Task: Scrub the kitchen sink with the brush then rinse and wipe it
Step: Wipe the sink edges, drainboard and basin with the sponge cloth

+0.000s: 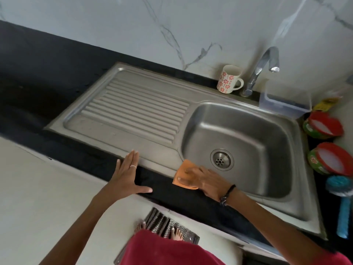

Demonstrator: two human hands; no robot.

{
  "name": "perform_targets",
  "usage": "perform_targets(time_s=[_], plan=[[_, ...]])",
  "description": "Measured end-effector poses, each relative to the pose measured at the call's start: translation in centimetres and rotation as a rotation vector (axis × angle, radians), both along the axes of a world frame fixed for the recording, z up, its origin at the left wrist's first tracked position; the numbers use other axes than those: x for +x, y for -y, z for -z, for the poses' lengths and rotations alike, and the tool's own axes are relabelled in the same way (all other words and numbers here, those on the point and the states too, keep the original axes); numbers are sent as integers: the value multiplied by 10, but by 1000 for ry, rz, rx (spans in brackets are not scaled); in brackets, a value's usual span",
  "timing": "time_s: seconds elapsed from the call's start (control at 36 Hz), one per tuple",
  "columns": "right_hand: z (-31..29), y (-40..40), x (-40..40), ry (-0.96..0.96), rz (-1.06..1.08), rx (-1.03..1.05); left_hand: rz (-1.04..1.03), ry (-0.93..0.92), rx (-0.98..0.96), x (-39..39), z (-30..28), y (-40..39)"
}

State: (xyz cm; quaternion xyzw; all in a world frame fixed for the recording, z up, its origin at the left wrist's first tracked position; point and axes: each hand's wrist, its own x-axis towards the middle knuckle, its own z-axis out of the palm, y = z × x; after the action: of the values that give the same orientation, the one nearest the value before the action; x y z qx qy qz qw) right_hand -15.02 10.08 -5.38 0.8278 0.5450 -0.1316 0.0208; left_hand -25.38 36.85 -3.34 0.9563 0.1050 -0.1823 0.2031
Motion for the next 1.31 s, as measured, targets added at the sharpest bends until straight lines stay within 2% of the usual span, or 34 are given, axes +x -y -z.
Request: perform_targets(time_s=[0.17,0.42,0.72,0.89,1.22,1.31], plan=[[4,-25,5,-38,-40,75,-99,71,3,-4,3,-5],[8,-75,13,-54,-116,78,-219,171,-30,-13,9,-30],[4,-171,8,-113,-46,179,-258,172,-67,-20,7,-95],[8,-226,5,25,-50,33,-232,170,-136,-20,5,-142],[13,-328,3,151,-86,106,-167,134,-138,-8,-7,-234],[17,-342,2,240,-85,120,-174,114,-135,-9,-8,-252]])
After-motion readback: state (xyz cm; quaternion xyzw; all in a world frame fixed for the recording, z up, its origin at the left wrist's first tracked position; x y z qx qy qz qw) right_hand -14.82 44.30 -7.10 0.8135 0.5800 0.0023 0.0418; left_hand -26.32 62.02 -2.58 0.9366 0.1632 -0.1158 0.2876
